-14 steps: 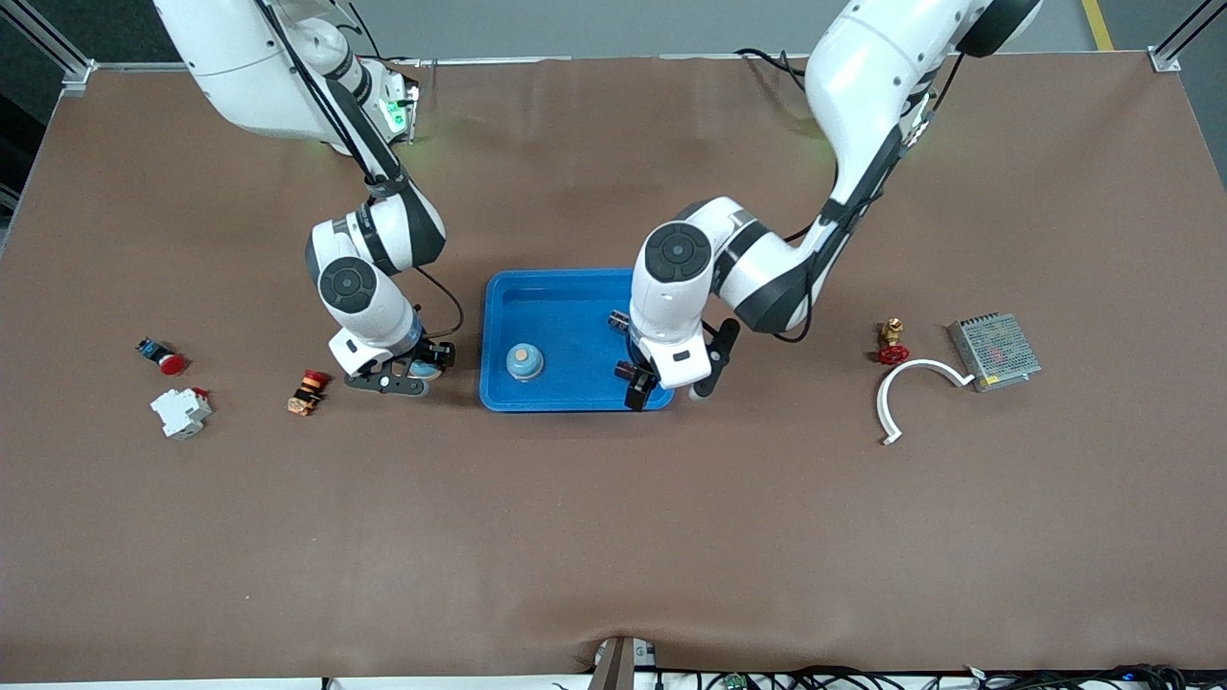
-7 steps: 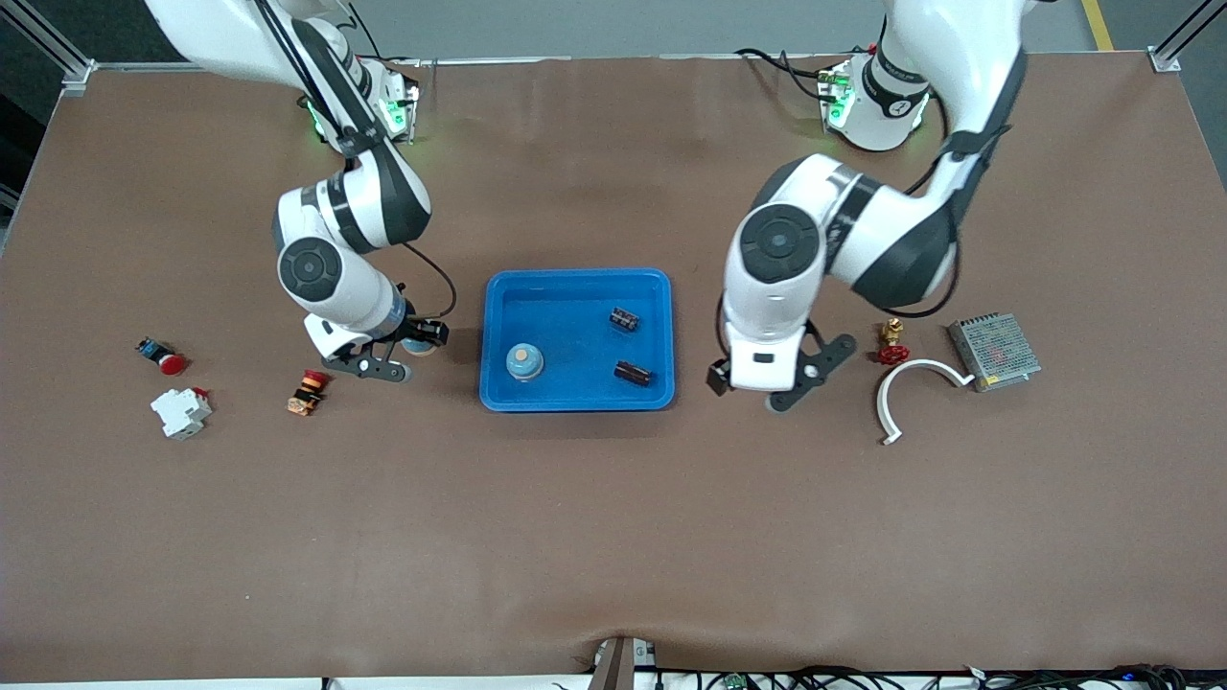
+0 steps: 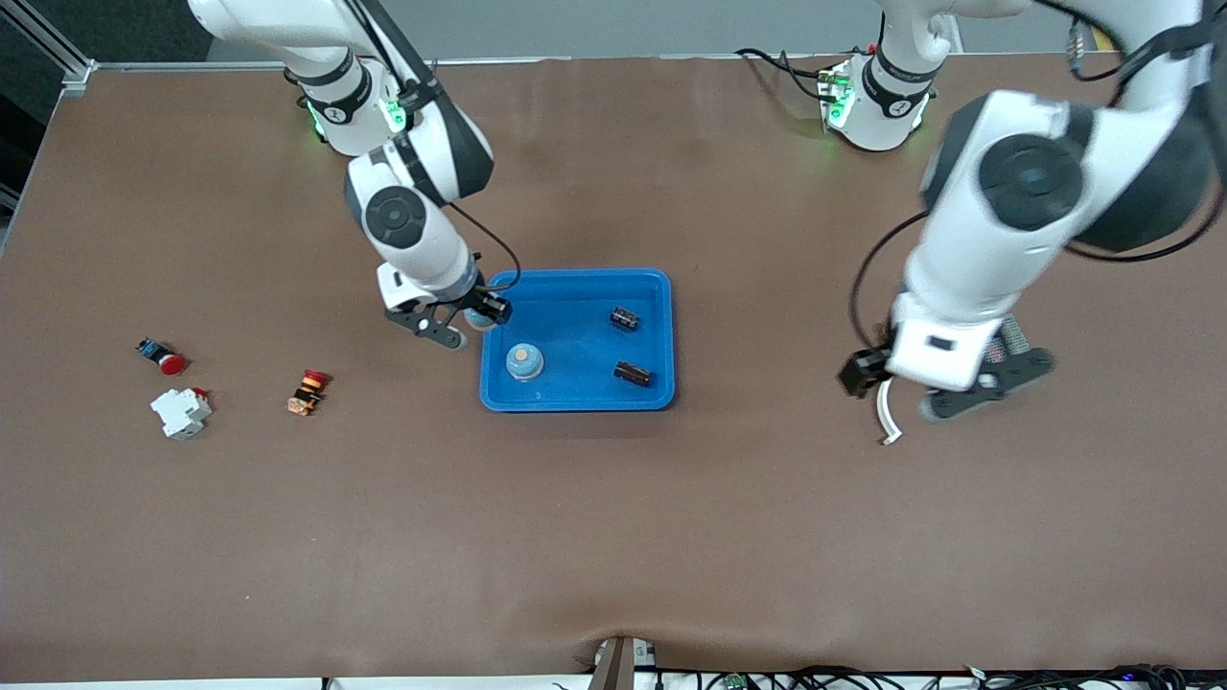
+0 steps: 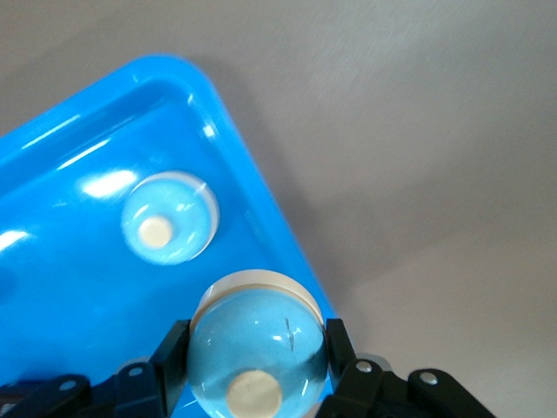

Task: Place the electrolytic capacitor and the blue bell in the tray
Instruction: 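Withdraw the left gripper while the right gripper carries the bell to the tray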

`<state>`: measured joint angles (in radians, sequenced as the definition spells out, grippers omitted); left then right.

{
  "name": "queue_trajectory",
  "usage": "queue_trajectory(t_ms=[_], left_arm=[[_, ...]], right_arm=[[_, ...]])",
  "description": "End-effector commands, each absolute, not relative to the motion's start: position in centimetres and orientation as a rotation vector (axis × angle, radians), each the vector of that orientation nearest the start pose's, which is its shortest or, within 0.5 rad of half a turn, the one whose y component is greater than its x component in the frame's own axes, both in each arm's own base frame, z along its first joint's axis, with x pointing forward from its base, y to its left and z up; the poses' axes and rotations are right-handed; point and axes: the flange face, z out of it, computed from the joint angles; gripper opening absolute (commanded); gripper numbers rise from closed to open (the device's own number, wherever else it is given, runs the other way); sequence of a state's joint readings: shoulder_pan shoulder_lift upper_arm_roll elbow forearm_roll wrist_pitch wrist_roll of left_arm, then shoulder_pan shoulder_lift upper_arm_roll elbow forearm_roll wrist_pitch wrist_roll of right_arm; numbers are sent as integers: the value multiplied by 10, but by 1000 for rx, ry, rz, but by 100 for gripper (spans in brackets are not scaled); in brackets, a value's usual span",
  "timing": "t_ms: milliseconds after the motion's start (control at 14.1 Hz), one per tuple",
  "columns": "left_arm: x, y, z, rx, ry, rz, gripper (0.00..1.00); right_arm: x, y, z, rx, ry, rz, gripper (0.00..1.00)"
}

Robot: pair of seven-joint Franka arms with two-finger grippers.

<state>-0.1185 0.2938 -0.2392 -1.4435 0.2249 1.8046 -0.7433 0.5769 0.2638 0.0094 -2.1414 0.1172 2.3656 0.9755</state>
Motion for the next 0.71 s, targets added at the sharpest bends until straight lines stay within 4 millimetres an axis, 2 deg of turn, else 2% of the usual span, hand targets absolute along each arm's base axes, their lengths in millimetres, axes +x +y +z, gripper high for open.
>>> queue_trajectory(t_ms=[0,355,497,639], left_arm=[[614,-165,572,-2990,-509,-264,100],[591,-130,615,-2981,-305,-256,100],[578,-121,622,-2966,-204,-180,100],[571,-102,632,-2963,-157,-145,100]], right_arm=[[455,327,270,-2985,794,111,0],[443,343,227,-2968,805,65,0],[439,348,213,-2970,797,59,0],[437,349,204,-2983,795,68,0]])
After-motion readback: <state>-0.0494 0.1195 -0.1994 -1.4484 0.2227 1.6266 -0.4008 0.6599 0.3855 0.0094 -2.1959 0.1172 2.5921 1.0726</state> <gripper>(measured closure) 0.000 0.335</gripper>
